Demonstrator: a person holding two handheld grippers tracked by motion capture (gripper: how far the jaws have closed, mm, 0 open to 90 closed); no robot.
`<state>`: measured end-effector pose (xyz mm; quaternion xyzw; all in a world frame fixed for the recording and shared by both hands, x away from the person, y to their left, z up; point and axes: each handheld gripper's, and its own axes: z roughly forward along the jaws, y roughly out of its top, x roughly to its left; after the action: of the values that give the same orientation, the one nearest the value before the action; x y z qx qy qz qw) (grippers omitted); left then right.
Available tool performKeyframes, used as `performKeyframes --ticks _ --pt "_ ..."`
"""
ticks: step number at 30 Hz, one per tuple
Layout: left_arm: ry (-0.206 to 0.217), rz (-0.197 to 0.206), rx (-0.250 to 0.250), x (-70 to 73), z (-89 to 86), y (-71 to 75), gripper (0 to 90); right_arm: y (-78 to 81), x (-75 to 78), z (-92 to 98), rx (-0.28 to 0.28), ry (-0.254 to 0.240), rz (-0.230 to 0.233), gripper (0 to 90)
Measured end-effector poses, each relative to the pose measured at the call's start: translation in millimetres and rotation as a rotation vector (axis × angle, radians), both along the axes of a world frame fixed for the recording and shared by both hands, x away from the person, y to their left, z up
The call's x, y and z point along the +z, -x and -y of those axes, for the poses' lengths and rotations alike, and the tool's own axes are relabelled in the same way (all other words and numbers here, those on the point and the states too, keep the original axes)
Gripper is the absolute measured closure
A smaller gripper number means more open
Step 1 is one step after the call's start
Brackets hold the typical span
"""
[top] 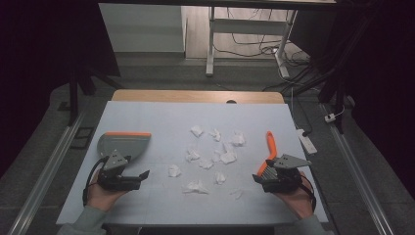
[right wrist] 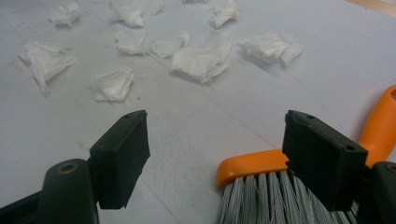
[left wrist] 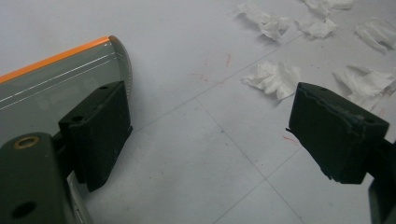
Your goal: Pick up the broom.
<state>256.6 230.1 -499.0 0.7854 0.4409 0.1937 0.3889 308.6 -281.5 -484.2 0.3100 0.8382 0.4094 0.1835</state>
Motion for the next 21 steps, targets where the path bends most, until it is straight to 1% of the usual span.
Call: performKeyframes --ticks 4,5,8,10,12,13,14,15,16,18,21 --pt "-0.001 0.004 -0.001 0.3 0.5 0.7 13.3 -3.7 3.3 -3.3 -0.013 0.000 -0.009 23.5" --pt "-0.001 0.003 -0.001 0.3 0.6 0.5 13.3 -5.2 6.9 -5.6 -0.019 0.000 -0.018 24.6" --pt "-0.004 0.002 -0.001 0.1 1.3 0.3 13.3 -7.7 12.0 -8.6 -0.035 0.021 -0.034 25.0" --pt "-0.005 0.002 -0.003 0.2 1.5 0.4 13.3 -8.8 13.5 -9.0 -0.042 0.026 -0.039 25.0" --pt "-0.003 0.004 -0.004 0.7 1.8 0.9 13.1 -12.3 18.3 -8.9 -0.072 0.034 -0.048 25.0" --pt "-0.002 0.008 -0.004 1.0 2.3 1.3 13.1 -12.3 18.3 -8.9 -0.072 0.034 -0.048 25.0" --pt "-0.004 0.010 -0.006 1.2 2.7 1.5 13.1 -15.1 22.3 -8.0 -0.096 0.037 -0.051 25.2" --pt "-0.007 0.010 -0.005 1.3 3.1 1.5 13.1 -15.1 22.3 -8.0 -0.096 0.037 -0.051 25.2" --pt "-0.007 0.009 -0.005 1.1 3.4 1.3 13.1 -19.5 26.6 -7.3 -0.118 0.051 -0.051 26.2" --pt "-0.011 0.009 -0.006 0.8 4.2 1.0 13.1 -25.7 31.1 -7.4 -0.144 0.062 -0.054 26.6" --pt "-0.016 0.015 -0.014 1.0 5.3 1.6 13.2 -37.3 37.9 -9.0 -0.167 0.076 -0.076 27.2"
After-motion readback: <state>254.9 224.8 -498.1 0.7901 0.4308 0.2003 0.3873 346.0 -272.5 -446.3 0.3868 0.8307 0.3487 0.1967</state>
